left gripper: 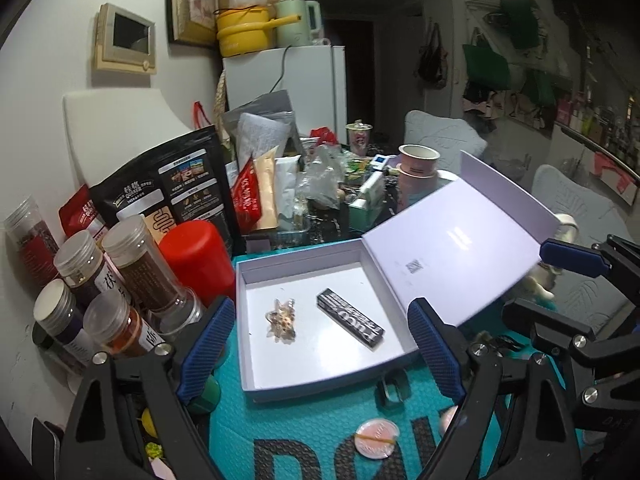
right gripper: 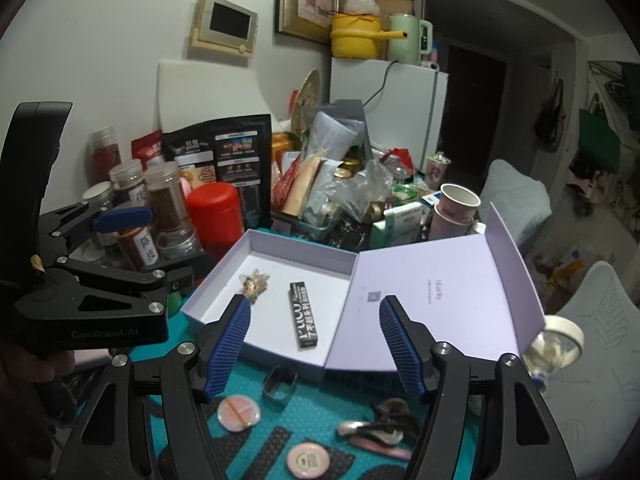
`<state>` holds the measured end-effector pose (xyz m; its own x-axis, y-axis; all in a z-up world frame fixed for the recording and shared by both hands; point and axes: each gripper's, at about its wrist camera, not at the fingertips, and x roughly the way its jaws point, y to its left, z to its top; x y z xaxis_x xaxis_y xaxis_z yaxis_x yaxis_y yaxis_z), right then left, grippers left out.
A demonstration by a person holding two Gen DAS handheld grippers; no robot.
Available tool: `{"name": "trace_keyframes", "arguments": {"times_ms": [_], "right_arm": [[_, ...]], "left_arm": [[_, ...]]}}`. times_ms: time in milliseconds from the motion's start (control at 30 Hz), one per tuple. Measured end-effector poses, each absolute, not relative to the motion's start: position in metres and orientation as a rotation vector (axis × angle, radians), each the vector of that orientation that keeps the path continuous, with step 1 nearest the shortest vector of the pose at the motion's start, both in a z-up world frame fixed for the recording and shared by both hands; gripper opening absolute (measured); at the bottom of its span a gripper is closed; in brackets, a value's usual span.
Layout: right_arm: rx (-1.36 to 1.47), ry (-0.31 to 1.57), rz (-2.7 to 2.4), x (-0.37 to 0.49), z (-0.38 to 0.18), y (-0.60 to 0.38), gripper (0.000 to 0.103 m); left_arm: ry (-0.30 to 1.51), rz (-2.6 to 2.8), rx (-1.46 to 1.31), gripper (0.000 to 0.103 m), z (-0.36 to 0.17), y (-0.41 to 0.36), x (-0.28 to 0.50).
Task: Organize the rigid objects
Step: 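Withdraw both tools from the box back over the mat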
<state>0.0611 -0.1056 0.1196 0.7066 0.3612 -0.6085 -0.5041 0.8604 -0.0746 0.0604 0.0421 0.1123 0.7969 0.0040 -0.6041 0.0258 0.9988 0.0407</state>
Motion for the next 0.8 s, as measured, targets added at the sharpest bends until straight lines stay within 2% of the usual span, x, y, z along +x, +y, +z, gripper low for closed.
{"name": "trace_keyframes", "arguments": {"times_ms": [333, 433, 800], "right_arm": [[-0.216, 0.63, 0.486, 0.017, 0.111, -0.129, 0.07], [-0.211, 0.629, 0.49, 0.006, 0.106, -0.134, 0.075], [-0.182, 0.693, 0.504, -0.008, 0.075, -0.153, 0.075]], "left_arm": [[0.647, -0.071, 0.045, 0.089, 0.1, 0.023, 0.023], [0.644, -0.084, 0.035, 0.089, 0.095, 0.021, 0.013], [0.703, -0.121, 0.01, 0.089, 0.062, 0.009, -0.003]]}}
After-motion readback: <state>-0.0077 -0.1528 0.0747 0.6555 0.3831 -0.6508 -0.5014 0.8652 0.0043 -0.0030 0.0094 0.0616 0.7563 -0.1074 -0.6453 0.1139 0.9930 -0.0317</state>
